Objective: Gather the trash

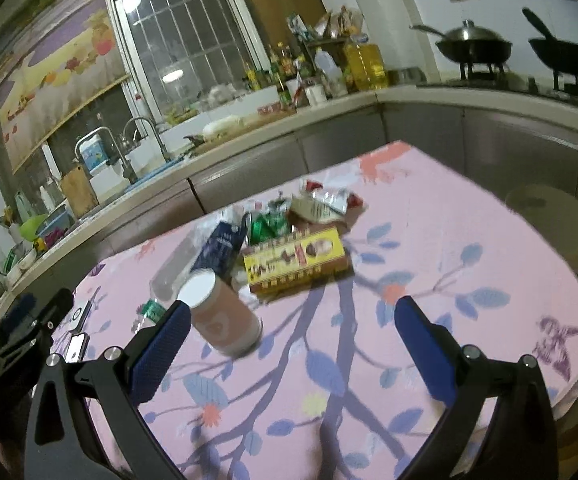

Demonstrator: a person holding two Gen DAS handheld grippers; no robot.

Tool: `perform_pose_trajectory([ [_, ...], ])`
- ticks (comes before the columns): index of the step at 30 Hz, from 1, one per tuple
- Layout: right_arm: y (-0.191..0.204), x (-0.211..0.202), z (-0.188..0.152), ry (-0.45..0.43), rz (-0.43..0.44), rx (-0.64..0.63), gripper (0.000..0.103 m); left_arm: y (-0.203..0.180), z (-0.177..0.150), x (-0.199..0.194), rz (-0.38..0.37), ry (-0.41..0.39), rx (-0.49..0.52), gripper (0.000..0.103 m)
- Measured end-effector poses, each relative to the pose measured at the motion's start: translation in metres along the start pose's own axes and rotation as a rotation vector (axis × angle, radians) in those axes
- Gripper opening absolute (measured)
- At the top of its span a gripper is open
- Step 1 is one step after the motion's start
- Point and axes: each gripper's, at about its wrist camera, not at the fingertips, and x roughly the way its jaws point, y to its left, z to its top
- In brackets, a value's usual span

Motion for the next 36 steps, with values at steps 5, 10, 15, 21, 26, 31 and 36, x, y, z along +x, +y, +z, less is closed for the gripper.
perform_pose_trajectory([
  [5, -0.003, -0.012, 0.014, -0.097, -0.022, 0.002, 0.098, -0.004, 0.010, -0.005, 0.045, -0.074, 0.044, 0.099],
  [10, -0.005, -0.010, 0.009, -0.085, -0.018, 0.022, 0.098, 0.001, 0.007, -0.003, 0.071, -0.073, 0.023, 0.099],
  [15, -0.003, 0.006, -0.001, 0.005, 0.010, 0.039, 0.098, 0.003, 0.000, 0.007, 0.052, -0.006, 0.002, 0.099],
  [21, 0.002, 0.005, -0.005, 0.009, 0.011, 0.029, 0.098, 0.006, -0.006, 0.014, 0.023, 0.046, -0.035, 0.099],
  [26, 0.003, 0.005, -0.007, 0.018, 0.012, 0.028, 0.098, 0.003, -0.007, 0.016, 0.009, 0.064, -0.030, 0.099],
  [31, 0.003, 0.006, -0.007, 0.018, 0.008, 0.033, 0.098, 0.003, -0.008, 0.018, 0.013, 0.074, -0.027, 0.099],
  [36, -0.001, 0.006, -0.008, 0.022, -0.001, 0.046, 0.098, 0.002, -0.011, 0.021, 0.019, 0.089, -0.015, 0.099],
])
